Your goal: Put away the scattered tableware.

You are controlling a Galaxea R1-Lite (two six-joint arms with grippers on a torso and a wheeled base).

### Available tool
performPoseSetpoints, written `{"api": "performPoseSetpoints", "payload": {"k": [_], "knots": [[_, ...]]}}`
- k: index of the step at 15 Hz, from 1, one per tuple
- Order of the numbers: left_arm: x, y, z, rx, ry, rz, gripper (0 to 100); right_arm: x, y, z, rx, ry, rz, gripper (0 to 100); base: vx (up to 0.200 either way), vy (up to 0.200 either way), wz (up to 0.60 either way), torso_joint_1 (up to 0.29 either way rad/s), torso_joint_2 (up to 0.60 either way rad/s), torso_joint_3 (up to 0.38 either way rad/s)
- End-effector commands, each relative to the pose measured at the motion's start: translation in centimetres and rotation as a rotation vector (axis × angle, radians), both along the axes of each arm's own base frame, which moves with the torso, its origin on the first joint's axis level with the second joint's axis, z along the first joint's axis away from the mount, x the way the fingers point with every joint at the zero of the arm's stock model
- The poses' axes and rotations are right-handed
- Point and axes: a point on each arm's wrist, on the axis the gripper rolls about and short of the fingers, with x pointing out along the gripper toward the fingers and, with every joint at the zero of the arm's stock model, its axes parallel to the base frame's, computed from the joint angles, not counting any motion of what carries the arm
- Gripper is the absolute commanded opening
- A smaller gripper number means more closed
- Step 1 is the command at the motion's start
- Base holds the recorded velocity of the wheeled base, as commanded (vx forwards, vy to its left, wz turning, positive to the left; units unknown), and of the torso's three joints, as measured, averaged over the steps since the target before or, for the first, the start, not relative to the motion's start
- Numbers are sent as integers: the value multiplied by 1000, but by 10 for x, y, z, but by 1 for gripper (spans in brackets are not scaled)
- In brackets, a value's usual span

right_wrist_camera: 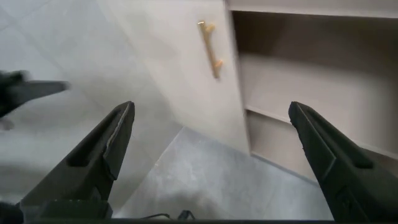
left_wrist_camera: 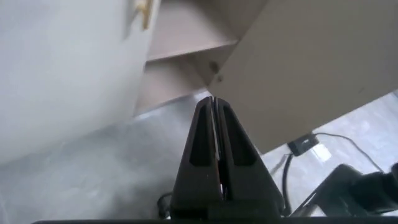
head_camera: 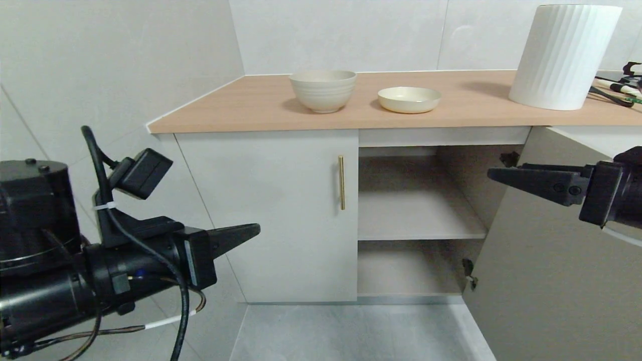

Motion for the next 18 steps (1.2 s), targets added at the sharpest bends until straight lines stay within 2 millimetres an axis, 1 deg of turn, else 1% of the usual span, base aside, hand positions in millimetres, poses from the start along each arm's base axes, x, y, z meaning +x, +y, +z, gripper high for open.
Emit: {"api": "performPoseSetpoints", "payload": {"k": [1,2,4,8,14,18], "knots": [[-11,10,11,-20,-41,20,0,-8,-5,5,9,-22,-14,100,0,0,0,0,0,0],[-13,11,15,-20,-42,21,100,-12,-7,7,12,-29,-14,100,0,0,0,0,0,0],[-11,15,24,-40,-68,48,100,-14,-8,8,14,-32,-14,100,0,0,0,0,0,0],[-12,19,35,-56,-132,99,100,-13,-8,8,12,-29,-14,100,0,0,0,0,0,0],[-14,20,37,-55,-151,107,100,-15,-8,9,16,-36,-13,100,0,0,0,0,0,0],[-21,24,43,-42,-142,110,100,-17,-9,10,19,-45,-6,100,200,0,0,0,-1,4]]}}
